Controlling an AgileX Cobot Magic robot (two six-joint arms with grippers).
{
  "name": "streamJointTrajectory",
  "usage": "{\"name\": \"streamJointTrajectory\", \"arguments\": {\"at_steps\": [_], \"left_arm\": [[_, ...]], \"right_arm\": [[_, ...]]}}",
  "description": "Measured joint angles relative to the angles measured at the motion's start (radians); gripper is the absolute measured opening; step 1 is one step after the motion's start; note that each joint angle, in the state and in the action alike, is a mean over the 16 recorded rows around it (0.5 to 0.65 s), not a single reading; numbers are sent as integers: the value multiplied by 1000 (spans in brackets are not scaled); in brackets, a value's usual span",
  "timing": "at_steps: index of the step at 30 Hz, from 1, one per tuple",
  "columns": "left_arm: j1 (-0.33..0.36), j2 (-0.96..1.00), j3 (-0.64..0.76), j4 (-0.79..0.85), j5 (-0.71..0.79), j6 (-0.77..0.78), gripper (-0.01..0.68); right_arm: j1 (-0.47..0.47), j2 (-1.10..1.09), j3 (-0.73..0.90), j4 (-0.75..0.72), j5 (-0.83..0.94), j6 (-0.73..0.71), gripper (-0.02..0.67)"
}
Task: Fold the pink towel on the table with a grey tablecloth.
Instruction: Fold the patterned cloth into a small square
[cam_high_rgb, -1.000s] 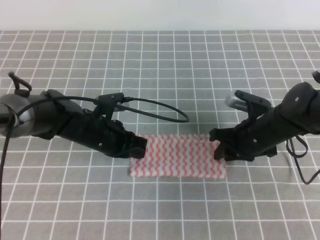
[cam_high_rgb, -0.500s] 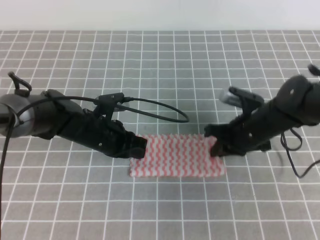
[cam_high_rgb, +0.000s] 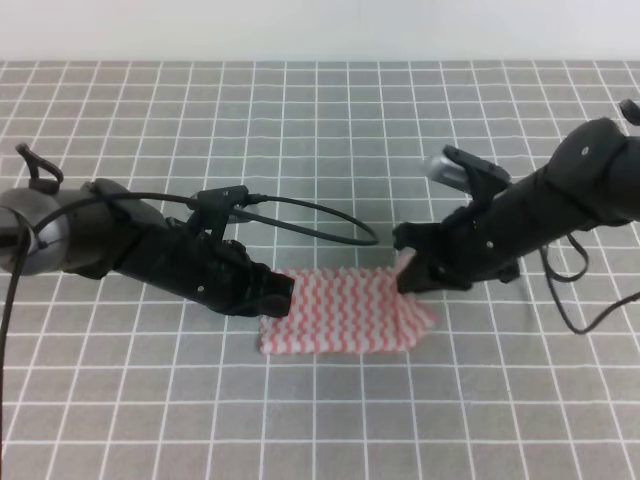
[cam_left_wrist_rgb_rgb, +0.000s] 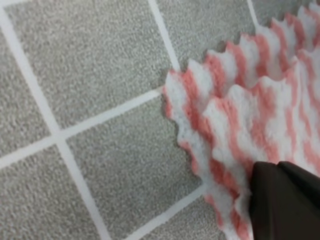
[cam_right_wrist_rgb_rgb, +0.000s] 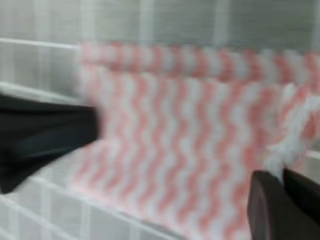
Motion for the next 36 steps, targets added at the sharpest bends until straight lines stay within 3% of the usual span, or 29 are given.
{"name": "streamJointTrajectory", "arguments": {"at_steps": [17,36], "left_arm": [[2,-8,0,-2,0,5,-2],[36,-95,0,45,27,11,-2]], "right_arm": [[101,17,-48,117,-38,-62,-15],[115,35,-48,233,-72,-139,-15]]}}
